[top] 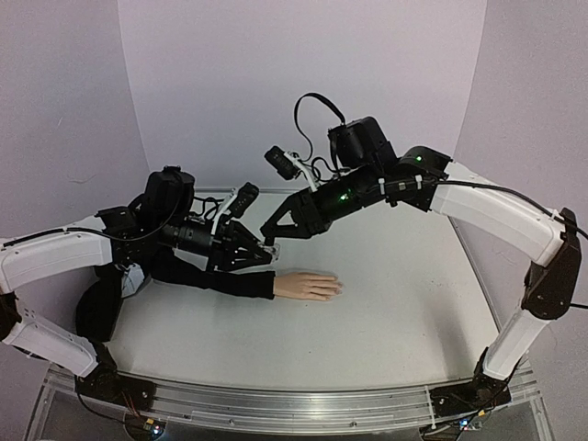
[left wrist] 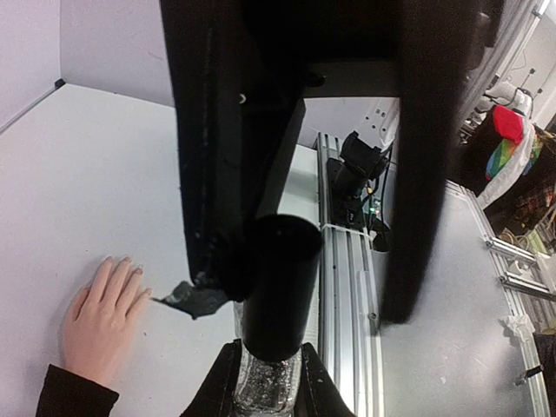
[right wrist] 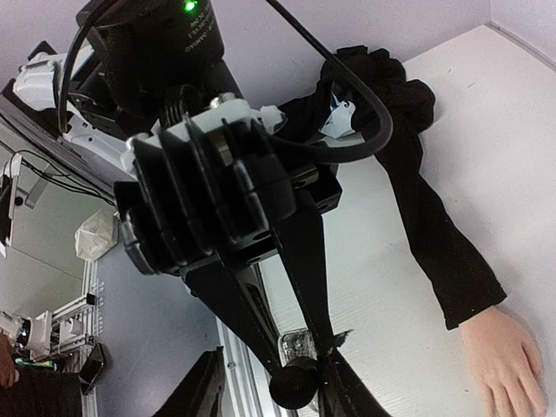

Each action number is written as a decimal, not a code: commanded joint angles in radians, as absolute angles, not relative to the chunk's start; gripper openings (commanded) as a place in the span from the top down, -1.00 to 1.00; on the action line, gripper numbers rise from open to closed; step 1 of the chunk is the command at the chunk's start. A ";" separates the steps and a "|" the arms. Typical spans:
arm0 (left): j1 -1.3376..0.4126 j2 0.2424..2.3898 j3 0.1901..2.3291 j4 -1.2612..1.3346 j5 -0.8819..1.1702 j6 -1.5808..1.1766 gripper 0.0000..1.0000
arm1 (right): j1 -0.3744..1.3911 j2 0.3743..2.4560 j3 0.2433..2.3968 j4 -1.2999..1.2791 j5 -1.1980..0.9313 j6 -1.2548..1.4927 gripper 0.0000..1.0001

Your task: Paint the nails

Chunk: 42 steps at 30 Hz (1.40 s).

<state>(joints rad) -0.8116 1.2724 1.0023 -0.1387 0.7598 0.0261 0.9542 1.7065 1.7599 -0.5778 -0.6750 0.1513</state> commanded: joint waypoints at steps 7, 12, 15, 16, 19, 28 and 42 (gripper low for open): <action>-0.810 1.261 1.069 -0.129 0.773 0.035 1.00 | 0.962 1.719 1.775 -0.568 -0.738 0.135 0.75; -0.810 1.263 1.078 -0.122 0.750 0.016 1.00 | 0.963 1.717 1.761 -0.565 -0.731 0.131 1.00; -0.809 1.261 1.087 -0.129 0.661 -0.022 0.60 | 0.961 1.681 1.707 -0.534 -0.614 0.145 1.00; -0.809 1.256 1.083 -0.129 0.625 -0.031 0.31 | 0.960 1.662 1.675 -0.510 -0.553 0.160 1.00; -0.807 1.212 1.029 -0.086 0.535 -0.046 -0.27 | 0.936 1.578 1.531 -0.406 -0.397 0.239 1.00; -0.807 1.127 0.910 -0.010 0.170 -0.140 -0.99 | 0.873 1.359 1.065 -0.279 0.426 0.455 1.00; -0.806 0.944 0.768 0.065 -0.199 -0.262 -0.99 | 0.804 1.453 0.764 -0.010 0.590 0.570 1.00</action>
